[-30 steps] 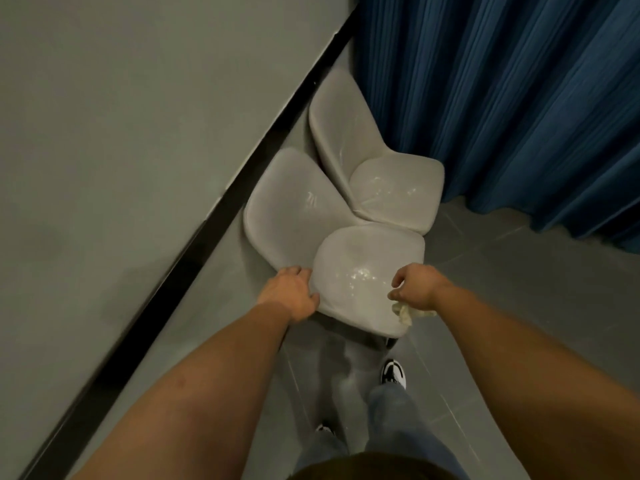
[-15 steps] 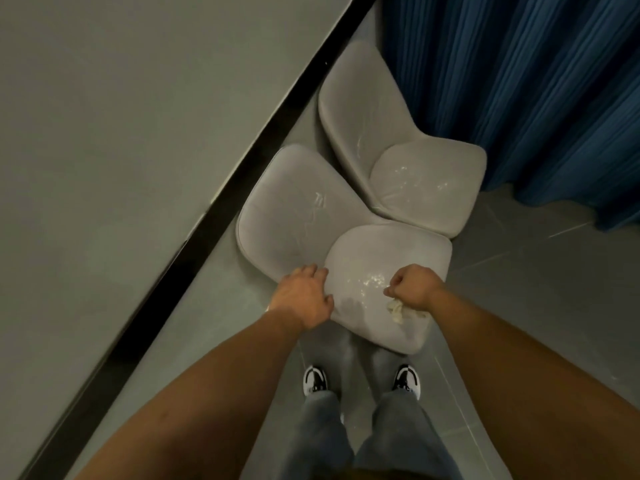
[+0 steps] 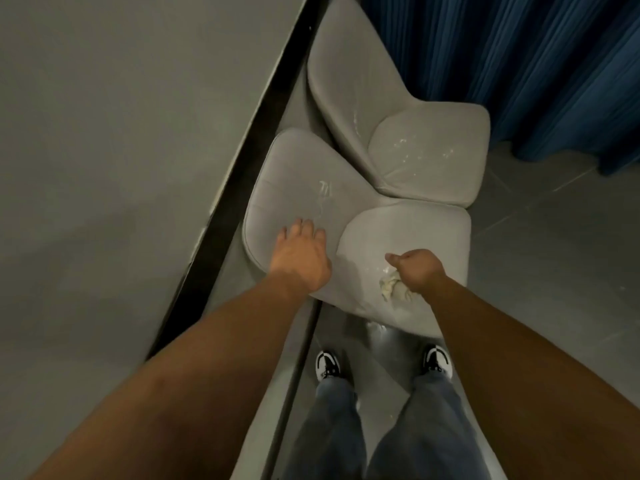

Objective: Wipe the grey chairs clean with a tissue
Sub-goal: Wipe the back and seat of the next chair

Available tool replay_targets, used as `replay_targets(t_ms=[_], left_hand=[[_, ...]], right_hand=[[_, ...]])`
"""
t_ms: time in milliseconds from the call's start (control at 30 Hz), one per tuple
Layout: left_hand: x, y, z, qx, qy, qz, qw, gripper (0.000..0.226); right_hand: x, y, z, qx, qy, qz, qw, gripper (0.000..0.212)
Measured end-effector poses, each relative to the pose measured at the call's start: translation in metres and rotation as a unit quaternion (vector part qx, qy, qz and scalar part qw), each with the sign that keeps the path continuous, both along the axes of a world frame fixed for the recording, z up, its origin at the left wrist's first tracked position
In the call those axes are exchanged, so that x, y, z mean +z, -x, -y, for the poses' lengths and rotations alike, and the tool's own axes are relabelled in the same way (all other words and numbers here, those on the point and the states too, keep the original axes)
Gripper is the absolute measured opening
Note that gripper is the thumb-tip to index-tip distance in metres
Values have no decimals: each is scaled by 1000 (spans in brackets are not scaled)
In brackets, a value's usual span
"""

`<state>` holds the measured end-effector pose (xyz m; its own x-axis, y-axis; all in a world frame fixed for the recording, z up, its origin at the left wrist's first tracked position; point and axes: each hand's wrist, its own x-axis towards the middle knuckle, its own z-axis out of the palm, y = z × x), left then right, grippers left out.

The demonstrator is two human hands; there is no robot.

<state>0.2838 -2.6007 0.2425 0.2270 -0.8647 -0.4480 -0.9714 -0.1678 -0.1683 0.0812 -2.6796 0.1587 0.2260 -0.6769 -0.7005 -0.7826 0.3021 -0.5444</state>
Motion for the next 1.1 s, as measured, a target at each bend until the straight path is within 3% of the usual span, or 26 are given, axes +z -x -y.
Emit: replay_targets(t_ms=[200, 367, 567, 700, 833, 1000, 1100], left_hand=[[-17, -62, 21, -48, 6, 46, 998, 61], [-42, -105, 44, -96, 11, 108, 989, 65], [-58, -153, 89, -151, 67, 176, 971, 64], [-77, -161, 109, -200, 68, 194, 958, 65], [-101, -161, 130, -221, 87, 238, 942, 67], [-113, -166, 145, -264, 100, 274, 920, 69], [-114, -170, 149, -295, 80, 292, 907, 71]], right_hand=[[-22, -71, -5, -111, 20, 59, 992, 56], [-40, -137, -17, -259, 70, 118, 956, 34], [-53, -232, -73, -287, 77, 246, 923, 8], [-67, -262, -90, -282, 115, 294, 906, 11], [-90, -261, -81, -230, 139, 278, 922, 19], [-109, -263, -78, -235, 137, 250, 929, 36], [-108, -265, -76, -266, 96, 250, 926, 31]])
